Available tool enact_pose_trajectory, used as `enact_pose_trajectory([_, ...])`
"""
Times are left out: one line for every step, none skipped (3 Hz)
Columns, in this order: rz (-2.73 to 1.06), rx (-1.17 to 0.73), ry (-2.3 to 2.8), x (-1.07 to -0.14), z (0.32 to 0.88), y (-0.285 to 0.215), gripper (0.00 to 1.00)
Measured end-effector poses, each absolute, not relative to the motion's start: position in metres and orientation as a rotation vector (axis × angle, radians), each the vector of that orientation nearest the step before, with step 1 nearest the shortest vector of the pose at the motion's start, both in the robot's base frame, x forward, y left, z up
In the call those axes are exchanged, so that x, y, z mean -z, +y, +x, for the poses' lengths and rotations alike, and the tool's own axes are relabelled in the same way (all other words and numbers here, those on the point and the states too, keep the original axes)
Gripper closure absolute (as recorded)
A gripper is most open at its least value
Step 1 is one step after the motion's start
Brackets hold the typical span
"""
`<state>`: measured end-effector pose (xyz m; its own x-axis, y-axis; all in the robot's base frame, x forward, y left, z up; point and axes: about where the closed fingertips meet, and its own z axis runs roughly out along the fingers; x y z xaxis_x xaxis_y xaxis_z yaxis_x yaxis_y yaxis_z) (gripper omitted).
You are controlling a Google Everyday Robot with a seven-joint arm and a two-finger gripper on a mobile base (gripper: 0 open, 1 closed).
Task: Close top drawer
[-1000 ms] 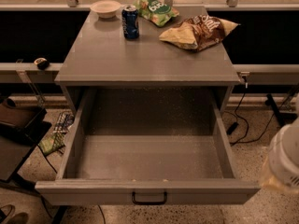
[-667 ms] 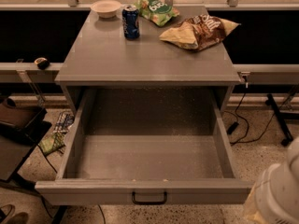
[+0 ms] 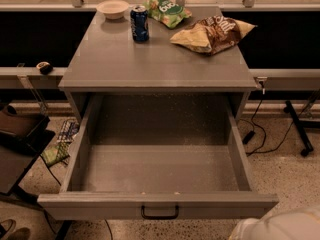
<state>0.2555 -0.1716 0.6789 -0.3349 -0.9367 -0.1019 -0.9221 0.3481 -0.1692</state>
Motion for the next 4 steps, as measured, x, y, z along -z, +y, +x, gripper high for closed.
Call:
enact_pose_trajectory([-1.677,0.179,2.363,-0.650,0.273,-0.145,1.00])
enact_pose_trajectory([-1.660,0.246,2.283,-0.641,0.293,-0.123,1.00])
enact_pose_trajectory([-1.621,0.291,2.240,-0.641,0.311,-0.109,1.00])
enact_pose_trajectory([-1.547,0.300,2.210,-0.638,0.344,-0.085,1.00])
